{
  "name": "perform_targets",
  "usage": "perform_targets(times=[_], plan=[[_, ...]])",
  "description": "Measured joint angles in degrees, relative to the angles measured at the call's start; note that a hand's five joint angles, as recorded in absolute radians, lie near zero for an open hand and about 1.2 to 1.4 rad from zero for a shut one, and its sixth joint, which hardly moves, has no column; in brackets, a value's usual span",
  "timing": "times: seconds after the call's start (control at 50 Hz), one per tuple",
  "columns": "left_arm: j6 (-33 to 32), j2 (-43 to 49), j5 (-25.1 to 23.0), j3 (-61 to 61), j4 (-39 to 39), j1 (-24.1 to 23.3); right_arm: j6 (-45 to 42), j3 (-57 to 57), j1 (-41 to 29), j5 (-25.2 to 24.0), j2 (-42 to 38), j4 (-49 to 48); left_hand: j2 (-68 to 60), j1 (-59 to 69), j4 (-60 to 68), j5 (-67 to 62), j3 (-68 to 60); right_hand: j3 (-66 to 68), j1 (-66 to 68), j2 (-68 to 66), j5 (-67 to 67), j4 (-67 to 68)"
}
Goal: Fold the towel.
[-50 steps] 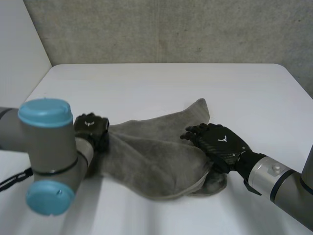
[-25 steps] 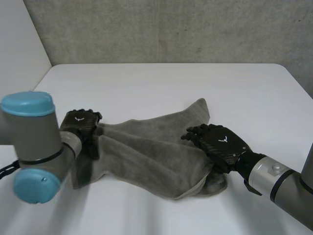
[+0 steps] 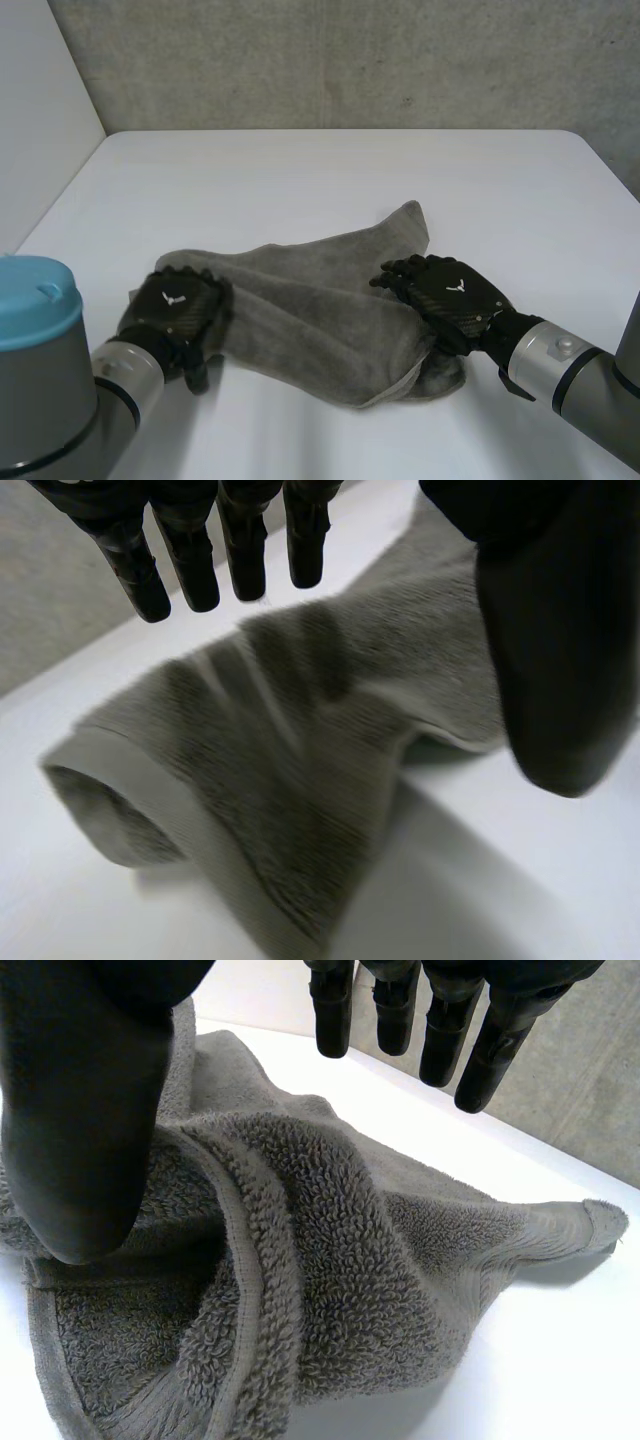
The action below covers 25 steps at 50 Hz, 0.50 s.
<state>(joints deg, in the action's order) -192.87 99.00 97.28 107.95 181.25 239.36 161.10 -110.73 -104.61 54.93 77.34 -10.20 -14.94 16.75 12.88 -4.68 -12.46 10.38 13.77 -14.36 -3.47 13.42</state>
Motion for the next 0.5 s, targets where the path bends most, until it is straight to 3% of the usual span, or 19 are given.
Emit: perform_targets(times=[0.1, 0.24, 0.5], plan=[[0.4, 1.43, 0.31, 0.27, -1.14, -2.17, 0.0, -0.05, 0.0, 0.0, 0.0, 0.0, -6.57, 3.83, 0.0, -7.21, 0.0, 0.0, 0.0, 0.0, 0.0, 0.0], [0.54, 3.92, 1.19, 0.04, -1.25, -3.92, 0.0, -0.13, 0.01, 0.0, 0.0, 0.0, -6.78, 4.28, 0.0, -7.59, 0.0, 0.0, 0.0, 0.0, 0.0, 0.0], [0.11, 12.68, 4.43, -2.59, 3.09, -2.66, 0.0, -0.17, 0.14, 0.0, 0.0, 0.0, -6.78, 4.28, 0.0, -7.56, 0.0, 0.0, 0.0, 0.0, 0.0, 0.0]])
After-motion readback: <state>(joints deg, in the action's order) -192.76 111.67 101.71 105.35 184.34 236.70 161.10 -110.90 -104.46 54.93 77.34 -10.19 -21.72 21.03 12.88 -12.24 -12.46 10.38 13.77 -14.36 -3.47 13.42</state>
